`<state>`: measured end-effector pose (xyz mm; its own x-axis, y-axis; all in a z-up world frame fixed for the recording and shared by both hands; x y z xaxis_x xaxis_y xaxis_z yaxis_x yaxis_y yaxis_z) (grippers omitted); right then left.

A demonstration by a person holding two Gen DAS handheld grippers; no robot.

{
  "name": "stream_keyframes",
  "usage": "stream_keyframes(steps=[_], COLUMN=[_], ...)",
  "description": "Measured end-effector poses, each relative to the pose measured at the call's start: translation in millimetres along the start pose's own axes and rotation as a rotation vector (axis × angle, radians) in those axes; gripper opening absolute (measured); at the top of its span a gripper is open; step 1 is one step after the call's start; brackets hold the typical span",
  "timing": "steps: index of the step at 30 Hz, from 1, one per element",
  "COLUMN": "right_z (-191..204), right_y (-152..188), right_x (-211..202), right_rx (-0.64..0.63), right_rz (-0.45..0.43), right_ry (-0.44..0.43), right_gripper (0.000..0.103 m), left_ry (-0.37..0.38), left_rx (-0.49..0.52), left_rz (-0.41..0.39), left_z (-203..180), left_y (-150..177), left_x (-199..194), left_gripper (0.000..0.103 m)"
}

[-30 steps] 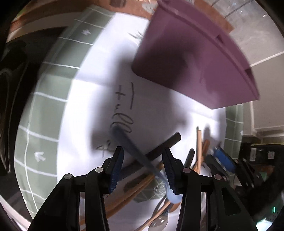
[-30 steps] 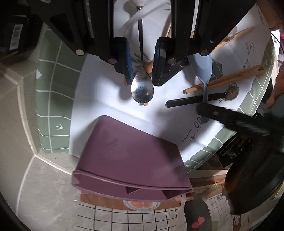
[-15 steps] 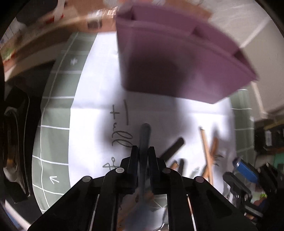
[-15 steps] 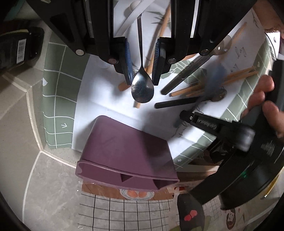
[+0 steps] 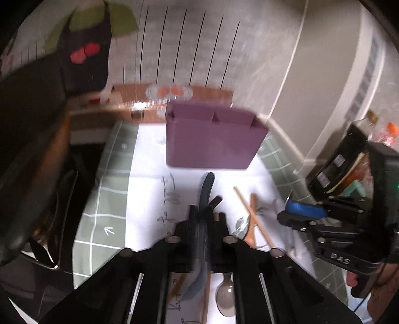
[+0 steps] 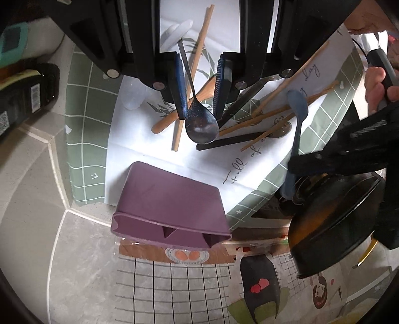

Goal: Organize utensils

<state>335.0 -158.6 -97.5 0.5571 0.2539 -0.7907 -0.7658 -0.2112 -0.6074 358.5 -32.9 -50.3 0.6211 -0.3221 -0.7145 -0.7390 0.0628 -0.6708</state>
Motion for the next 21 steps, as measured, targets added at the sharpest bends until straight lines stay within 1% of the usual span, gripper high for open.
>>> stream_keyframes(steps=[1, 6, 7, 10, 13, 15, 18, 19, 20, 21], right_z=[0.7, 11.9, 13.9, 21.7, 26.2, 26.5, 24.7, 24.3, 23.1, 22.0], right_y=[-1.6, -24.0, -29.9, -51.0, -65.5, -67.0, -59.4, -53.9, -48.5, -44.7], right_x=[-4.2, -30.3, -35.0, -52.7, -61.0, -57.0, -38.6, -26.4, -13.6, -3.1], right_rx=[0.004, 0.002, -0.004, -0.032, -0.065, -0.082, -0.087, -0.082, -0.069, -0.051], right_rz=[-0.012, -0.085, -0.099, -0.146, -0.166, -0.149, -0.096, -0.055, -0.016, 0.007], right_ry=[0.003, 0.026, 0.033, 0.042, 0.063, 0.072, 0.049, 0.02, -0.003, -0.014], right_gripper=[0.018, 0.016, 0.0, 0.001, 0.001, 0.001, 0.001, 0.004, 0.004, 0.005], left_ry=[0.02, 0.049, 0.054, 0.066, 0.063, 0.067, 0.063, 0.067, 0.073, 0.073], left_rx=[0.001, 0.02, 0.023, 0.042, 0.057, 0.063, 0.048, 0.034, 0.016, -0.004], left_rz=[-0.023, -0.105, -0.118, -0.167, -0.183, -0.191, -0.18, -0.171, -0.156, -0.137], left_z=[-0.8, -4.9, -4.5, -7.4, -9.7, -8.1, 0.3, 4.2, 9.3, 16.4], left_y=[-3.9, -29.1, -33.6, -52.9, -66.6, -72.1, -67.3, -63.0, -56.6, -47.6], left_x=[-9.4, -39.2, -43.5, -60.7, -68.4, -71.4, -70.6, -68.8, -65.7, -62.3], left_gripper=[0.004, 0.004, 0.004, 0.004, 0.004, 0.004, 0.004, 0.004, 0.004, 0.004])
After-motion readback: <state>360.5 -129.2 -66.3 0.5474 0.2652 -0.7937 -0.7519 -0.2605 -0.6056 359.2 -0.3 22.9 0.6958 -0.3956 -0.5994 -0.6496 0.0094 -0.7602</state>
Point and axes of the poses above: each gripper's, at about its wrist camera, not at the fingertips, and x roughly the way its jaws point, z to its left, y to its underside, the point moved 6 cm from there along x, roughly the way its jaws point, and after that the axes turned 1 degree about -y, right-handed, at the moved point
